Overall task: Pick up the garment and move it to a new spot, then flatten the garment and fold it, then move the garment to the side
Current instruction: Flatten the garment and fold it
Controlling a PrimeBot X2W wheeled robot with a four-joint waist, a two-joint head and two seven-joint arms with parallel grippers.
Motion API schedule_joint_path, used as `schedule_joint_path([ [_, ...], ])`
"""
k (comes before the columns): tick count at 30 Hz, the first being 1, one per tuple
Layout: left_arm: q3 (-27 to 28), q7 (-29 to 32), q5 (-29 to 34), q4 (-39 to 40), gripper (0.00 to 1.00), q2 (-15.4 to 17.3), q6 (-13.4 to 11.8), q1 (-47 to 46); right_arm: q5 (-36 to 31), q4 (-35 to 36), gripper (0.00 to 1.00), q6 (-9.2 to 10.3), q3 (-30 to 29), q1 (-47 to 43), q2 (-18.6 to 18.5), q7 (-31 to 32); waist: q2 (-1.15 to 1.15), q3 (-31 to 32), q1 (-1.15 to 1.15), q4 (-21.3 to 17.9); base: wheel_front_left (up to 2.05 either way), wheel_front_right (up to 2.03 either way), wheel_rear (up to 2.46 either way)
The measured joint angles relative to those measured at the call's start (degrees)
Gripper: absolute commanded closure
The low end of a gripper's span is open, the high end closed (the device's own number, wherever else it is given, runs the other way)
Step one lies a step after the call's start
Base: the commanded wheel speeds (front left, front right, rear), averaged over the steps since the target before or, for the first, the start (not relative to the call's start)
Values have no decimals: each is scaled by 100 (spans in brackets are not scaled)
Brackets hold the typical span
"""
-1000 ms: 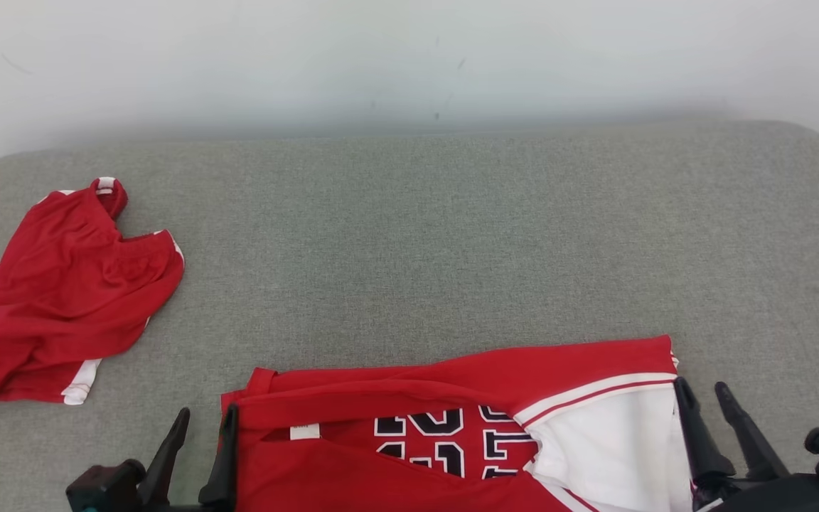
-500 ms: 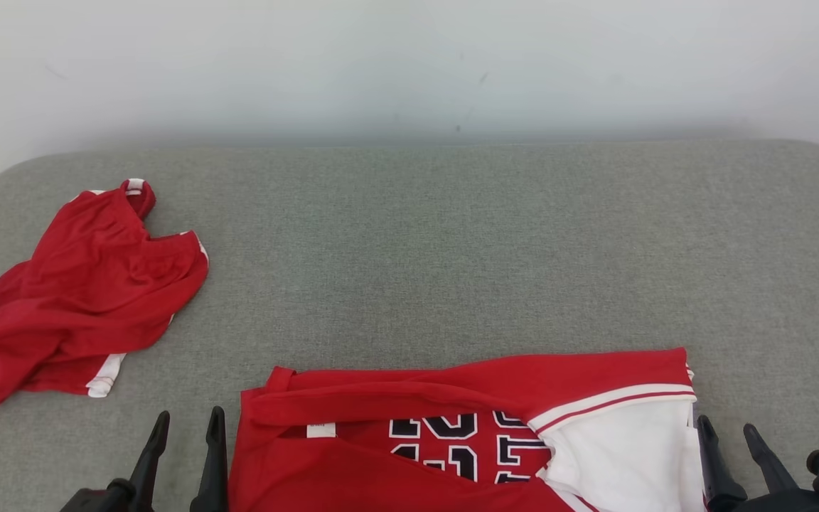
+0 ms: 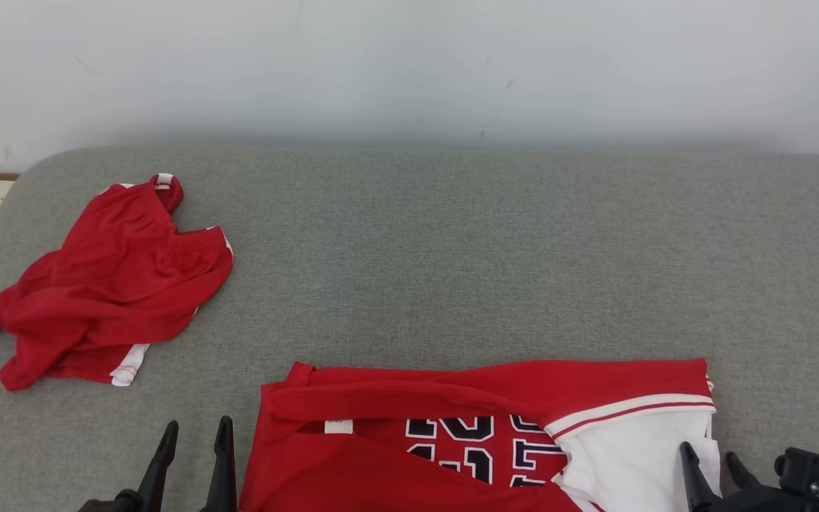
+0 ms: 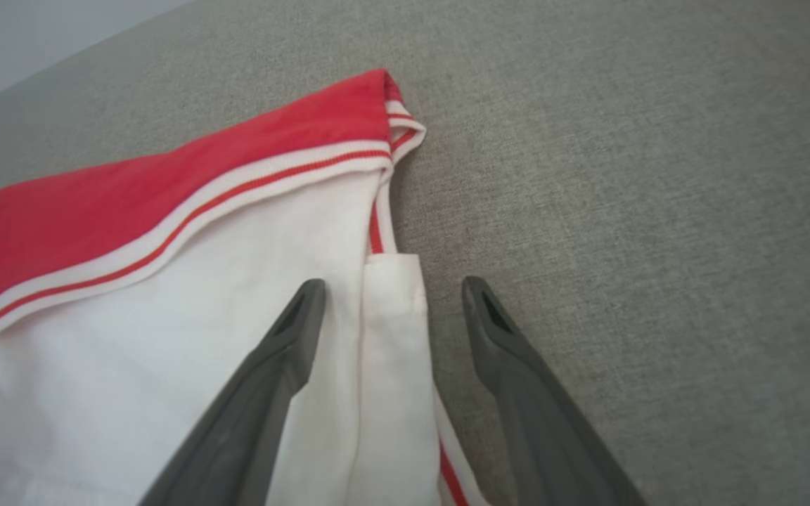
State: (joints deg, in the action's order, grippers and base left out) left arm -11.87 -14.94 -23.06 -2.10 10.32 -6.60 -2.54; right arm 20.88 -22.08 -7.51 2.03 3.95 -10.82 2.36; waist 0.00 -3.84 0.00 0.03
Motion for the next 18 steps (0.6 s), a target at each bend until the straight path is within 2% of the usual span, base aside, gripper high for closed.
schedule_joint_path([
  [8,56,0,73,-104,0,-123,103,19,120,-630,0,1,201,286,-27,22,0,42,0,85,0,0,0],
  [9,62,0,85,-122,0,-134,111,20,136,-673,26,3,236,304,-40,9,0,52,0,92,0,0,0],
  [10,70,0,88,-141,0,-144,143,21,140,-705,78,3,276,324,-53,-21,0,62,0,100,0,0,0],
  [11,85,0,92,-158,0,-152,146,25,159,-739,100,3,314,348,-60,-53,0,76,0,105,0,0,0],
  [18,179,0,138,-282,0,-186,192,160,219,-939,100,-1,420,410,-200,-236,0,239,0,79,0,0,0],
])
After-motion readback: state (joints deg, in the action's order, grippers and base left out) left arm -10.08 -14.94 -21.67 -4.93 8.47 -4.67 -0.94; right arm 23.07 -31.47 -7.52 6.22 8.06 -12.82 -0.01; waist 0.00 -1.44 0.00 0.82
